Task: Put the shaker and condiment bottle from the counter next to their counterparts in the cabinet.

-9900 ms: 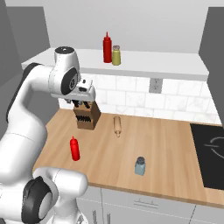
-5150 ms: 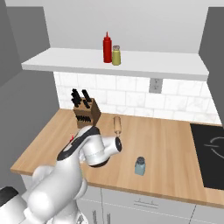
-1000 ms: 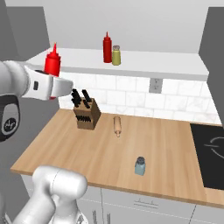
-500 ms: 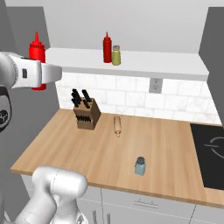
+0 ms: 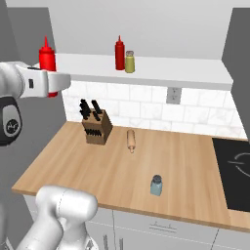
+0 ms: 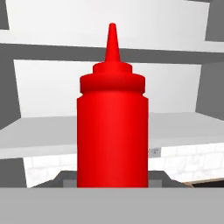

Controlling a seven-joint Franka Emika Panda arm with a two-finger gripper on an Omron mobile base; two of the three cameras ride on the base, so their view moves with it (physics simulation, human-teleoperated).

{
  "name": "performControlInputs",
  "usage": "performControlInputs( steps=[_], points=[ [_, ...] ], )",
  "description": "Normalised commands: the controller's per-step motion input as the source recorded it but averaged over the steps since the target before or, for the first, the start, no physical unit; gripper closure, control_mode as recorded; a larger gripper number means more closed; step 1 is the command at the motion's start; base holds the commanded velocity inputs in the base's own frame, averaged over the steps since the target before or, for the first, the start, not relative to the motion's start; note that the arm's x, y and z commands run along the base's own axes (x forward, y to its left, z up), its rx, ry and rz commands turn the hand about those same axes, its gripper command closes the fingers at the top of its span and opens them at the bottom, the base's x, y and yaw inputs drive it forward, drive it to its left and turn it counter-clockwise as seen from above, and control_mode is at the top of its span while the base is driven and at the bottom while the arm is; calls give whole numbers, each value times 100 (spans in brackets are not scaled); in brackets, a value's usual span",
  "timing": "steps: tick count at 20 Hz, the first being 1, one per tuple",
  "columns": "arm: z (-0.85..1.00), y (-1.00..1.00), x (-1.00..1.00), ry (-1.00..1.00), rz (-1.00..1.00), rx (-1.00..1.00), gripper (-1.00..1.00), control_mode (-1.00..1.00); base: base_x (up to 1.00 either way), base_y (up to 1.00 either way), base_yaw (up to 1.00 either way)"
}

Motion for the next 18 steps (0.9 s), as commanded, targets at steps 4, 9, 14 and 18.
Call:
performControlInputs(
  steps=[4, 9, 14, 18],
  points=[
    [17, -5, 55, 2, -2, 0, 100, -100, 0, 0, 0],
    [29, 0, 54, 0, 0, -2, 100, -100, 0, 0, 0],
    [-1, -1, 66, 0, -1, -5, 100, -100, 0, 0, 0],
    [-17, -12, 48, 0, -4, -5, 100, -100, 0, 0, 0]
  ],
)
